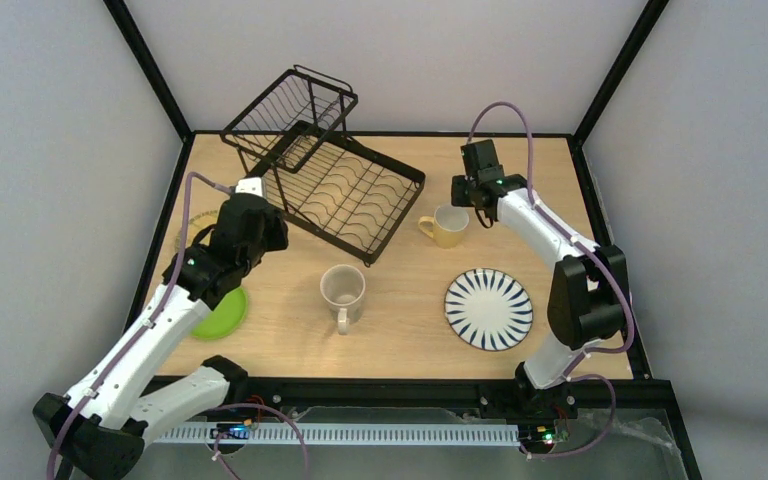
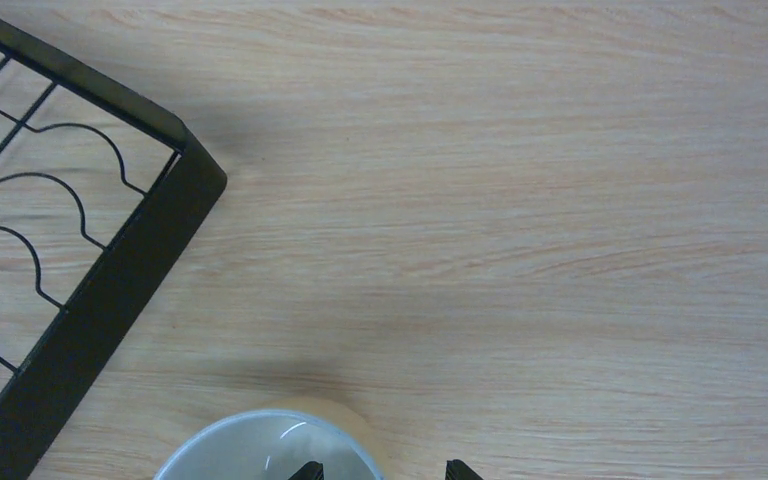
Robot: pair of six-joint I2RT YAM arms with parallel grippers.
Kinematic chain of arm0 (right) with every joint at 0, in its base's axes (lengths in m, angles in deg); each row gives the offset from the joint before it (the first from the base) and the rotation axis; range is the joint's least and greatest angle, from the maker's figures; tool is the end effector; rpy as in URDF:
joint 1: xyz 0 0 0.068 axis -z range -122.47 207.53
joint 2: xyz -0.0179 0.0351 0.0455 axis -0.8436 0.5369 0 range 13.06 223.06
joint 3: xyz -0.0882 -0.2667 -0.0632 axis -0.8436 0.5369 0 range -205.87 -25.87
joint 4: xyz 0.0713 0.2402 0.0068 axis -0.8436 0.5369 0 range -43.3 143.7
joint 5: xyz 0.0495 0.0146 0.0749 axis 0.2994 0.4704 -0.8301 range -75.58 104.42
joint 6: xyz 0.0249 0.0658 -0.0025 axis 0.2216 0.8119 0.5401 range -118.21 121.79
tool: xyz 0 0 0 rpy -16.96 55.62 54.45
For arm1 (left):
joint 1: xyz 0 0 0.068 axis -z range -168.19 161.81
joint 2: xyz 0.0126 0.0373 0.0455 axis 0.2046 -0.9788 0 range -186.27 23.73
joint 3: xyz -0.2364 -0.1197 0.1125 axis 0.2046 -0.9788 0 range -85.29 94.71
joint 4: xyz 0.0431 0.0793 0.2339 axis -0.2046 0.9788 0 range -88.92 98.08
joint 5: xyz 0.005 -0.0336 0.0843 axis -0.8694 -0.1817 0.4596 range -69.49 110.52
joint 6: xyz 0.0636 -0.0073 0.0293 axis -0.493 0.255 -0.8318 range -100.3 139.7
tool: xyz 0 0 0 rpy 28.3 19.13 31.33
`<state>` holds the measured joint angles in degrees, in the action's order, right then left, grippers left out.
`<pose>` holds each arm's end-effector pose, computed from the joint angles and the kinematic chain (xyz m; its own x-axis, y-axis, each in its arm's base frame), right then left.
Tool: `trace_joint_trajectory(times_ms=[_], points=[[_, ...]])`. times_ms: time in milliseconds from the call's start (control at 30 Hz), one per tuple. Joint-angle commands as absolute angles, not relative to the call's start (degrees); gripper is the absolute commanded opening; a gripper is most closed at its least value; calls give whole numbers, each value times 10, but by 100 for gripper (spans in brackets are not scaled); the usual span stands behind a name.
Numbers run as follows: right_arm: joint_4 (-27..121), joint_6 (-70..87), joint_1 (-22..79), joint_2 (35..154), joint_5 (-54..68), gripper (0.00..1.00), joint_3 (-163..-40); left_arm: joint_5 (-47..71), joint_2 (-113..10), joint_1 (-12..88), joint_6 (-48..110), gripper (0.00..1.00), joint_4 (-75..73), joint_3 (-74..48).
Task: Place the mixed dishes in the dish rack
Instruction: Grab the cup at the center of the board.
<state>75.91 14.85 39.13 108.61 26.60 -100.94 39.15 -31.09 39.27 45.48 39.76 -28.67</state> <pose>0.3559 0.1056 0.2670 -0.7452 -0.0152 -0.6666 -0.0108 0.9999 -0.0106 0.1800 -0.0727 0.3322 -0.5709 -0.1677 -0.8037 -0.0423 0.9836 -0.1751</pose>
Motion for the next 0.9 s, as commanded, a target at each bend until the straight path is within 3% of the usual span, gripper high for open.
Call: trace_joint_trajectory(times_ms=[0, 500, 767, 867], points=[[784, 162, 391, 1093, 261, 68, -993, 391, -301, 395, 462, 99, 417, -297], [770, 183, 392, 1120, 238, 67, -957, 385, -287, 396, 473, 99, 425, -306], [773, 193, 409, 1157, 205, 46, -967, 383, -286, 396, 476, 99, 429, -310], [778, 194, 411, 1163, 205, 33, -973, 385, -285, 397, 475, 99, 433, -308]])
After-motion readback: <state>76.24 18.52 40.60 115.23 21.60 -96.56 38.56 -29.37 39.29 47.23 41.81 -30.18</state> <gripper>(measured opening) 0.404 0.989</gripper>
